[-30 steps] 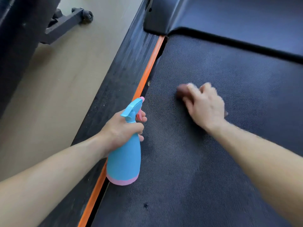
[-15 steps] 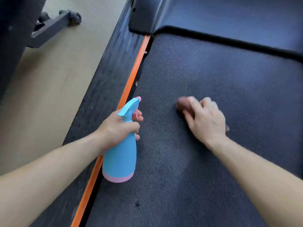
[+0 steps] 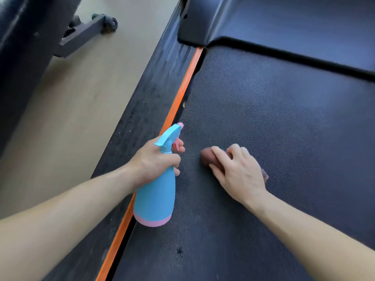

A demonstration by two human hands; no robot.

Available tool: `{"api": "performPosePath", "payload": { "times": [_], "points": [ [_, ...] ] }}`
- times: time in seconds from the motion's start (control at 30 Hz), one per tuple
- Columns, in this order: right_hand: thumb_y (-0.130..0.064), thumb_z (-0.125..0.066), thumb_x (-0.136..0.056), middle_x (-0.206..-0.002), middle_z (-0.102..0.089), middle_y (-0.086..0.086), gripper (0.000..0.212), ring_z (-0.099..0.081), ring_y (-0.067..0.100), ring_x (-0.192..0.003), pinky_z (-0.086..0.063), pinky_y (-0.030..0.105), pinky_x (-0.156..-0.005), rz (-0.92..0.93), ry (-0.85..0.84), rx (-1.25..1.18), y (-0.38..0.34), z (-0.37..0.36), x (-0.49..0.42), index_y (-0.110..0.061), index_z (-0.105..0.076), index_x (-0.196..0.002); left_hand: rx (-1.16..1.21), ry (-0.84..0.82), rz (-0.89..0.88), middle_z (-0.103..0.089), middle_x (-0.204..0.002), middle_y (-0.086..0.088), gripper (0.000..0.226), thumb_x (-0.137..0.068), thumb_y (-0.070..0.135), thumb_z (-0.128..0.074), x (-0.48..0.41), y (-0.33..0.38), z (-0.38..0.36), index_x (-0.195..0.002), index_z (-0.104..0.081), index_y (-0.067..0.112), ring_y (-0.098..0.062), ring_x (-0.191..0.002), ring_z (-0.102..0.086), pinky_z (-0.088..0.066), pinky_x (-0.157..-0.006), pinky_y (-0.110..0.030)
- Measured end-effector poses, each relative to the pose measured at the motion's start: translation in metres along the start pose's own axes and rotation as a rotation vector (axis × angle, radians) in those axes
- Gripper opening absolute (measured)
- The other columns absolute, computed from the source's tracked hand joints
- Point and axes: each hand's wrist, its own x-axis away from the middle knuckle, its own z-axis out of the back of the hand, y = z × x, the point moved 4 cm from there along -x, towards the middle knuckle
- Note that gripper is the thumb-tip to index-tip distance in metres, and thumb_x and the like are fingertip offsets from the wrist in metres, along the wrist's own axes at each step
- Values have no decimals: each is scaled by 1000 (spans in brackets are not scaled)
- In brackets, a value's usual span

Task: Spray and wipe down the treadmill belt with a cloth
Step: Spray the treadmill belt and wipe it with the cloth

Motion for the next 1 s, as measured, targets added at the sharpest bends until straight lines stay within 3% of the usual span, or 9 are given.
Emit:
{"api": "performPosePath", "payload": {
  "times": [0.1, 0.2, 0.33, 0.43, 0.6, 0.7, 0.77, 0.87, 1.0],
  "points": [
    [-51, -49, -97, -97, -51, 10, 43, -50, 31, -81, -50, 43, -63, 13, 51, 31, 2, -4, -48, -22, -61, -126, 2, -15, -32, -73, -119, 7, 66, -82, 7, -64, 3, -4, 4, -131, -61, 52, -29, -81, -80, -57, -72, -27],
    [-50, -54, -95, -100, -53, 13, 44, -53, 34, -84, -50, 44, -64, -86, 80, 50, -4, -9, -96, -20, -60, -126, 37, 8, -35, -71, -122, 4, 61, -87, 1, -61, 5, -9, 14, -128, -63, 46, -34, -83, -79, -54, -64, -19],
    [-56, -51, -94, -106, -53, 12, 49, -52, 34, -92, -49, 45, -73, -238, 61, 18, -15, -12, -114, -25, -56, -133, 43, 41, -42, -71, -120, 8, 65, -70, 17, -61, 9, -12, 28, -127, -63, 49, -30, -80, -80, -59, -76, -30],
    [-66, -41, -93, -102, -51, 8, 52, -49, 31, -89, -50, 44, -75, -137, 46, -26, -18, -6, -101, -32, -61, -127, 79, 59, -60, -72, -118, 8, 69, -66, 18, -58, 10, -16, 36, -126, -63, 52, -32, -80, -80, -62, -84, -38],
    [-65, -43, -93, -101, -51, 6, 49, -49, 30, -92, -47, 43, -78, -65, 34, -65, -15, 6, -126, -26, -71, -102, 152, 58, -46, -73, -118, 3, 56, -76, 8, -62, 11, -23, 44, -113, -68, 49, -41, -88, -76, -59, -68, -24],
    [-62, -47, -93, -104, -51, 7, 46, -52, 31, -95, -49, 44, -79, -40, -32, -57, -25, -7, -128, -20, -61, -106, 171, 76, -23, -73, -120, 3, 49, -74, 12, -63, 13, -26, 48, -113, -68, 41, -39, -87, -78, -58, -68, -24],
    [-61, -46, -94, -106, -51, 6, 46, -52, 30, -93, -49, 45, -78, -30, -2, -26, -26, -9, -116, -20, -60, -108, 164, 80, -24, -73, -119, 5, 54, -67, 17, -61, 14, -25, 50, -113, -68, 44, -37, -86, -78, -60, -72, -28],
    [-55, -47, -98, -115, -52, 9, 45, -49, 32, -93, -49, 46, -77, -8, 22, -3, -26, -8, -84, -20, -61, -122, 179, 85, -20, -72, -121, 0, 53, -65, 17, -60, 13, -28, 53, -115, -67, 32, -35, -80, -79, -62, -75, -31],
    [-49, -48, -101, -113, -53, 14, 45, -49, 33, -89, -47, 47, -72, 313, -15, 104, -35, -10, -54, -14, -60, -125, 186, 74, -14, -72, -123, 0, 52, -67, 16, -61, 14, -28, 53, -115, -67, 36, -41, -87, -77, -60, -68, -25]
  ]
}}
